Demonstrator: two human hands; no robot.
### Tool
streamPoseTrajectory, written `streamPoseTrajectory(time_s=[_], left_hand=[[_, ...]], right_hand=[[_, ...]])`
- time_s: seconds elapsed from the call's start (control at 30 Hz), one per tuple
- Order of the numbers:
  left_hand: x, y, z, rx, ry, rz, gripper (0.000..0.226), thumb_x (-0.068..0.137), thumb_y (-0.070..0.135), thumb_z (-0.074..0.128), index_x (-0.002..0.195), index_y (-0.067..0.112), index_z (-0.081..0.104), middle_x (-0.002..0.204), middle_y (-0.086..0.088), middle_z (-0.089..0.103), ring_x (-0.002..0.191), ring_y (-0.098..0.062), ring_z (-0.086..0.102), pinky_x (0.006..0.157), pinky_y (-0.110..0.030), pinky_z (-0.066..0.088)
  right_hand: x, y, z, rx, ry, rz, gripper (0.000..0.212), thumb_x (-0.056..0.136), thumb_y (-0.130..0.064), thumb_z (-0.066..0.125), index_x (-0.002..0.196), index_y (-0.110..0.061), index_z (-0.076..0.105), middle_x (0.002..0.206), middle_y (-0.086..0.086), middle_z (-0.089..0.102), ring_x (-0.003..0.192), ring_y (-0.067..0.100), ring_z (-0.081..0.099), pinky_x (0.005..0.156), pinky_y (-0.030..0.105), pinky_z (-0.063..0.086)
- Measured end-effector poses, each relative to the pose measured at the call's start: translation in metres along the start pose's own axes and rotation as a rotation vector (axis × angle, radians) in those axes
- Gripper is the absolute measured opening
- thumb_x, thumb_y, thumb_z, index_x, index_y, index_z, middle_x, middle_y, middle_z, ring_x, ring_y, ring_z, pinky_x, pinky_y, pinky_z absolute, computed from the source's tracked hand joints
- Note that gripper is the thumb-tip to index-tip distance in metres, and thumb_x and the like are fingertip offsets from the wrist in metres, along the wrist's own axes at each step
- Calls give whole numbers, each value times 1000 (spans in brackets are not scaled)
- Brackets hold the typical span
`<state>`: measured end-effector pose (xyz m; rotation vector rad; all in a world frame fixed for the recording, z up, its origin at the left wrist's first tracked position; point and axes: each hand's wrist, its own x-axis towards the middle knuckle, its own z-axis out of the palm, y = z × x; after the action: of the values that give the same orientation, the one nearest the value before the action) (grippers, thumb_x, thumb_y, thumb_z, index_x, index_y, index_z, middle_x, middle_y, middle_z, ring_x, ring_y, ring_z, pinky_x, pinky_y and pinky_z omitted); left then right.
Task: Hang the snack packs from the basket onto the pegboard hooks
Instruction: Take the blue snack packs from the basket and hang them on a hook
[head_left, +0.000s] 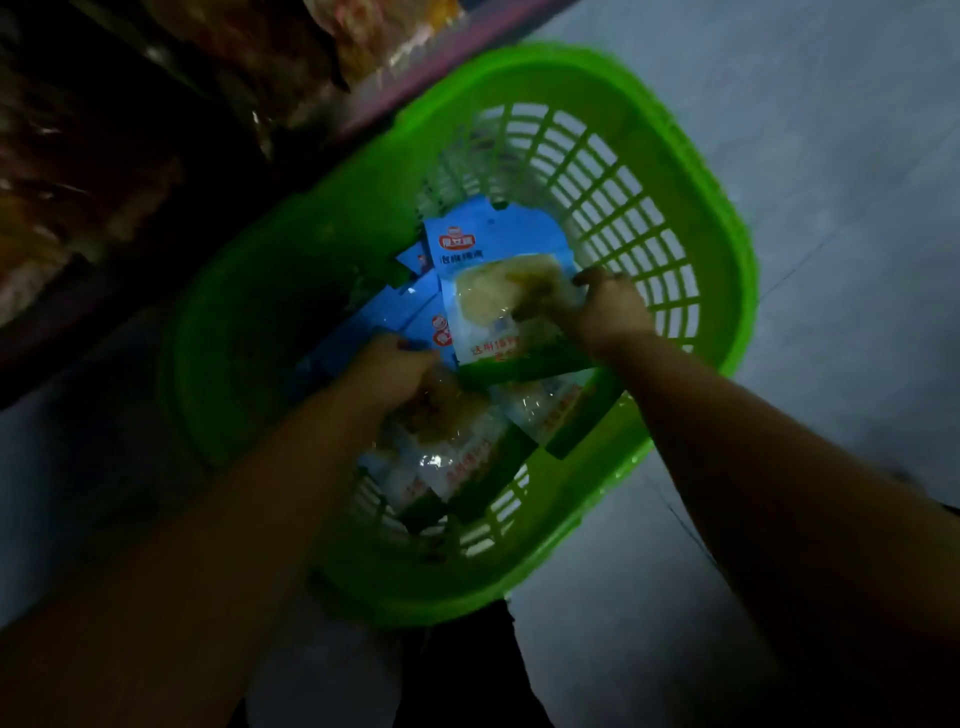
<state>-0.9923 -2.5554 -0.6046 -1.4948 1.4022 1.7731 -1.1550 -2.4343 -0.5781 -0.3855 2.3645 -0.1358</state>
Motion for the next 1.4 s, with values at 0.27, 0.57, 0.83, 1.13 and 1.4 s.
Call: streamPoseTrajectory(time_s=[0.27, 0.57, 0.83, 1.13, 1.4], left_hand=[[24, 8, 8, -305, 86, 39, 6, 92, 14, 56, 91, 19, 60, 104, -8, 65, 91, -23, 64, 78, -38, 53], [-20, -24, -21, -356, 374, 110, 54, 92, 34, 57, 141, 24, 36, 143, -8, 44, 129, -29, 46, 105, -53, 39], [-27, -28, -25, -253, 592, 141, 56, 98, 33, 43, 148, 21, 21, 151, -9, 32, 134, -27, 38, 88, -25, 34], [-103, -9, -31, -401, 428, 180, 47, 97, 27, 49, 141, 16, 38, 140, -11, 48, 125, -28, 50, 105, -48, 41], [-335, 73, -95, -431, 605, 373, 29, 95, 25, 52, 124, 20, 51, 130, -7, 57, 118, -24, 55, 104, -48, 41]], right_hand=[[22, 16, 24, 214, 162, 182, 47, 78, -25, 74, 117, -6, 58, 118, 16, 63, 111, 32, 59, 94, 40, 49], [13, 0, 14, 277, 58, 119, 47, 89, -33, 61, 127, -7, 55, 126, 17, 60, 116, 32, 56, 92, 35, 44], [52, -34, 49, 310, 19, 271, 92, 62, -31, 85, 135, -7, 36, 138, 16, 44, 127, 31, 46, 104, 39, 41], [-97, -24, 12, 901, 289, 179, 31, 84, -17, 70, 108, -8, 54, 101, 12, 66, 89, 27, 67, 69, 41, 58], [-325, -68, -136, 1053, 19, 118, 16, 89, -18, 63, 76, -9, 67, 68, 11, 68, 55, 21, 63, 48, 39, 55]])
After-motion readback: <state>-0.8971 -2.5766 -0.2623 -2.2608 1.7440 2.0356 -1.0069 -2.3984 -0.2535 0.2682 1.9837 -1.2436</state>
